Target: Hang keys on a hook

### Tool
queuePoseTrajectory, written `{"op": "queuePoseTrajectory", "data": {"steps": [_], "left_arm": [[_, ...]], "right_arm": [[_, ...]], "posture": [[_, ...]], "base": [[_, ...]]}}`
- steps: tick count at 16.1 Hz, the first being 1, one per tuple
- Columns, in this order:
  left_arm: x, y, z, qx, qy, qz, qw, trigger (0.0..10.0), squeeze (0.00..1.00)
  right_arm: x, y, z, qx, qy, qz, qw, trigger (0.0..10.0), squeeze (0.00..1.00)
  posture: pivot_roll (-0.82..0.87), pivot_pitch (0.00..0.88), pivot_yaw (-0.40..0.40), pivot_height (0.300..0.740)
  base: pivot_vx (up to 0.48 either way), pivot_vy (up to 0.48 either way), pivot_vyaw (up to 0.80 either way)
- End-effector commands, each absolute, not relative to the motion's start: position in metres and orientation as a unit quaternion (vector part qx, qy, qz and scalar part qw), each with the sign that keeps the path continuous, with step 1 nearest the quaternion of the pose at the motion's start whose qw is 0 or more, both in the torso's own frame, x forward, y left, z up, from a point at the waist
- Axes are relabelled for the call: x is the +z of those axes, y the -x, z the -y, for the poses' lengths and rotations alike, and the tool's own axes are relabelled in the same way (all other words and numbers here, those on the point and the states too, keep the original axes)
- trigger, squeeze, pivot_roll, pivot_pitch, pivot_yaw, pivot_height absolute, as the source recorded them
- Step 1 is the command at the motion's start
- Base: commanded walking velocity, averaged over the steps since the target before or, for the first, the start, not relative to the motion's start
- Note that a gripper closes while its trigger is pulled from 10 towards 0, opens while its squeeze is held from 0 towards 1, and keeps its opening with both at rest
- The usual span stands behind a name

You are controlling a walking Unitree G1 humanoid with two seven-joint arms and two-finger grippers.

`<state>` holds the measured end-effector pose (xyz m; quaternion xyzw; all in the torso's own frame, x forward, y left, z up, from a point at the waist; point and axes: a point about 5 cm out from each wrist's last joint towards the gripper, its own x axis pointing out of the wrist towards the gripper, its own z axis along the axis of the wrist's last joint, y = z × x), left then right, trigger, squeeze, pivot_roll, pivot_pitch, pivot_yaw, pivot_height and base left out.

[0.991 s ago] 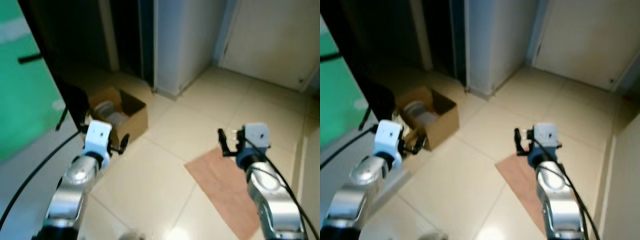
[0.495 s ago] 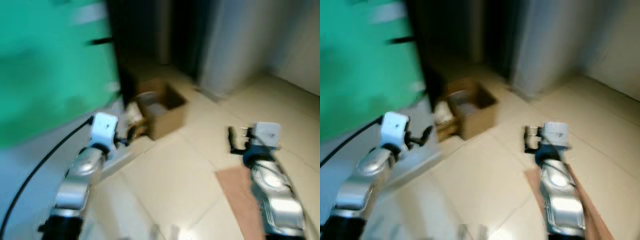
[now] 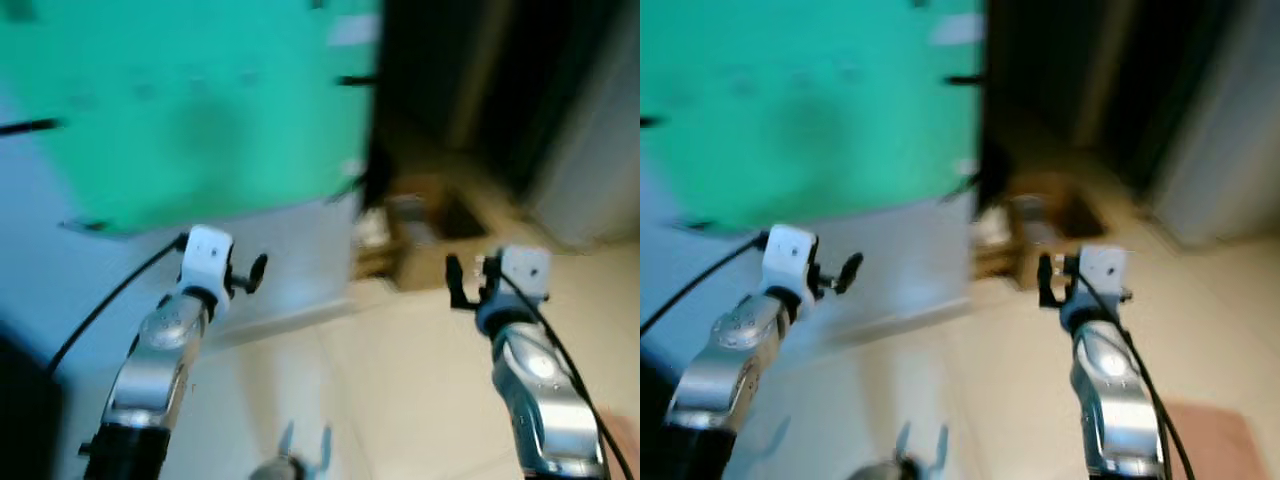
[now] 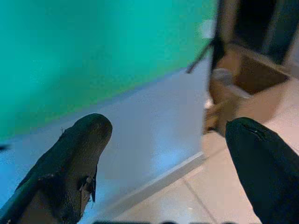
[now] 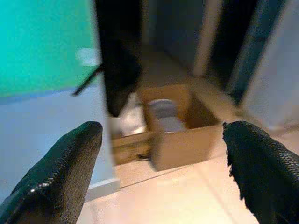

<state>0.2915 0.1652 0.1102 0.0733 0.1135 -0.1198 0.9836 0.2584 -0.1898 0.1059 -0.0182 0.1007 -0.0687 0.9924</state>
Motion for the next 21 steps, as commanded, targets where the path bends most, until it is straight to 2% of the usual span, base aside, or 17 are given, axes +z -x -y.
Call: {"op": "queuePoseTrajectory", "data": {"steps": [1,2,15,21], "left_arm": [[0.111,-0.292,-0.163,-0.128,-0.074,-0.111,0.983,10.0,0.25],[0.111,-0.293,-0.162,-0.131,-0.075,-0.109,0.982,10.0,0.28],[0.111,-0.293,-0.161,-0.117,-0.069,-0.1,0.986,10.0,0.27],[0.106,-0.291,-0.153,-0.125,-0.059,-0.103,0.985,10.0,0.27]], "right_arm": [[0.107,-0.257,0.192,-0.075,0.021,-0.101,0.992,10.0,1.0],[0.107,-0.256,0.193,-0.077,0.024,-0.102,0.992,10.0,1.0],[0.109,-0.264,0.2,-0.097,0.088,-0.097,0.987,10.0,1.0],[0.112,-0.26,0.206,-0.099,0.109,-0.1,0.984,10.0,1.0]], "posture": [[-0.17,0.0,0.052,0.74],[-0.17,0.0,0.05,0.74],[-0.17,0.0,0.018,0.74],[-0.21,0.0,0.012,0.74]], "base": [[0.0,0.0,0.8],[0.0,0.0,0.8],[0.28,0.0,0.0],[0.298,0.0,0.0]]}}
